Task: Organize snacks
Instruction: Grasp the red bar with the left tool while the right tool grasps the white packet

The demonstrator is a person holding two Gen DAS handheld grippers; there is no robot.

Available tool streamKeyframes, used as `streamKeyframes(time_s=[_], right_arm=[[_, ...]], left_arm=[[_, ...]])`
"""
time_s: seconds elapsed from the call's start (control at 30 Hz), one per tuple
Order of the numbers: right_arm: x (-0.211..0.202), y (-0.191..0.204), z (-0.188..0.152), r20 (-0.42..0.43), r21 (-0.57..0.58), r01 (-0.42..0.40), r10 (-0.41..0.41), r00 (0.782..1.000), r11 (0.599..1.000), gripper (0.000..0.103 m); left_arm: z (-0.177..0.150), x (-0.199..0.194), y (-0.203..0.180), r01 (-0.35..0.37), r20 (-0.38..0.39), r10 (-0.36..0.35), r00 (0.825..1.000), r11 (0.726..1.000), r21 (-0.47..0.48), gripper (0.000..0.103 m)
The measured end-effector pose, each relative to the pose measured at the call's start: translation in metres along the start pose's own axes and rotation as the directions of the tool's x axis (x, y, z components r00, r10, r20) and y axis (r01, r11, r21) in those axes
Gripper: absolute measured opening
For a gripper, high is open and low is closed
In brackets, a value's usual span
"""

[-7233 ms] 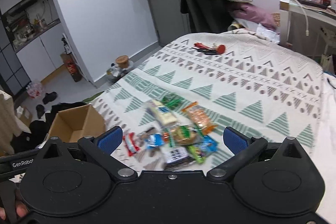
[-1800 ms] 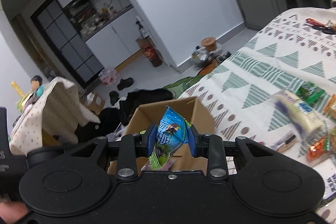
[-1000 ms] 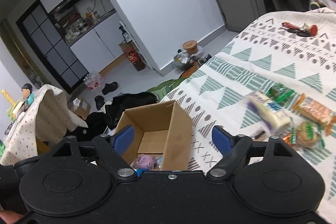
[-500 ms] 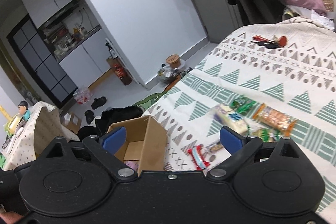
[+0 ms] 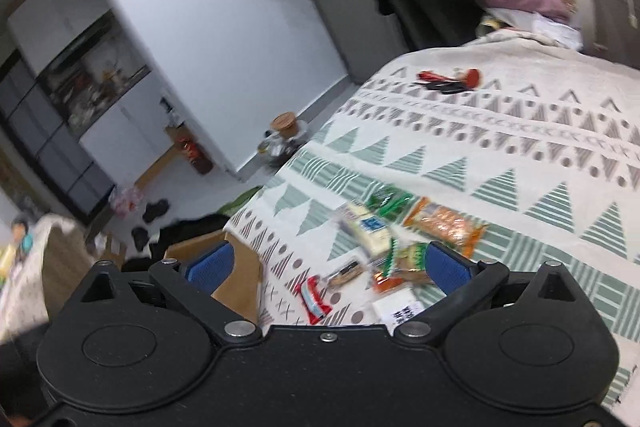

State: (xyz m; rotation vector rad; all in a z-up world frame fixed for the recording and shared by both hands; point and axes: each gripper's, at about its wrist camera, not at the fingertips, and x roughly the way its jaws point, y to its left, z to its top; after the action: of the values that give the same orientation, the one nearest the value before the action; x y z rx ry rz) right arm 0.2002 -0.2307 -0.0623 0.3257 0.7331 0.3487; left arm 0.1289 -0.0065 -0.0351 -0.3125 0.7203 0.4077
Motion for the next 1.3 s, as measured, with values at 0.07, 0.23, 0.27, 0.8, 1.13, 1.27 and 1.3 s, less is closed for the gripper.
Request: streamKeyframes(time_s=[0.07, 0.23, 0.27, 0.8, 1.13, 1.27, 1.3], right_arm=[[-0.007, -0.007, 0.004, 0.019, 0.002, -0.004, 0.004, 1.0, 1.0, 0.103], [-0.018, -0.027, 0.003, 0.026, 0.022, 0.023, -0.024, 0.999, 0.999, 0.103], [-0.02, -0.03, 0.003, 0.022, 0.024, 0.019, -0.019, 1.0, 1.0, 0.103], [0.025, -0.065, -0.016, -0.09, 0.069, 0.038, -0.031, 0.995, 0.997, 0.099], [0.058, -0.064, -0.03, -0.179, 0.04, 0.039, -0.031, 0.983, 0.998, 0.092], [0.071, -0.061, -0.037, -0.217, 0.005, 0.049, -0.047, 0.975, 0.999, 0.089], [0.074, -0.061, -0.038, -0.227, -0.001, 0.052, -0.05, 0.973, 0.999, 0.089]], left_arm=[[-0.003, -0.001, -0.008, 0.021, -0.014, -0.021, 1.0, 1.0, 0.004, 0.092], [-0.008, -0.005, -0.026, 0.094, -0.007, -0.094, 0.996, 0.994, 0.053, 0.092], [-0.01, -0.004, -0.028, 0.1, -0.005, -0.1, 0.995, 0.994, 0.051, 0.092], [-0.034, 0.05, -0.048, 0.155, -0.106, -0.152, 0.983, 0.988, 0.023, 0.091], [-0.046, 0.098, -0.042, 0.144, -0.15, -0.143, 0.978, 0.99, -0.006, 0.08], [-0.051, 0.12, -0.043, 0.15, -0.178, -0.15, 0.973, 0.989, -0.015, 0.064], [-0.052, 0.125, -0.044, 0.151, -0.185, -0.152, 0.971, 0.988, -0.017, 0.063]])
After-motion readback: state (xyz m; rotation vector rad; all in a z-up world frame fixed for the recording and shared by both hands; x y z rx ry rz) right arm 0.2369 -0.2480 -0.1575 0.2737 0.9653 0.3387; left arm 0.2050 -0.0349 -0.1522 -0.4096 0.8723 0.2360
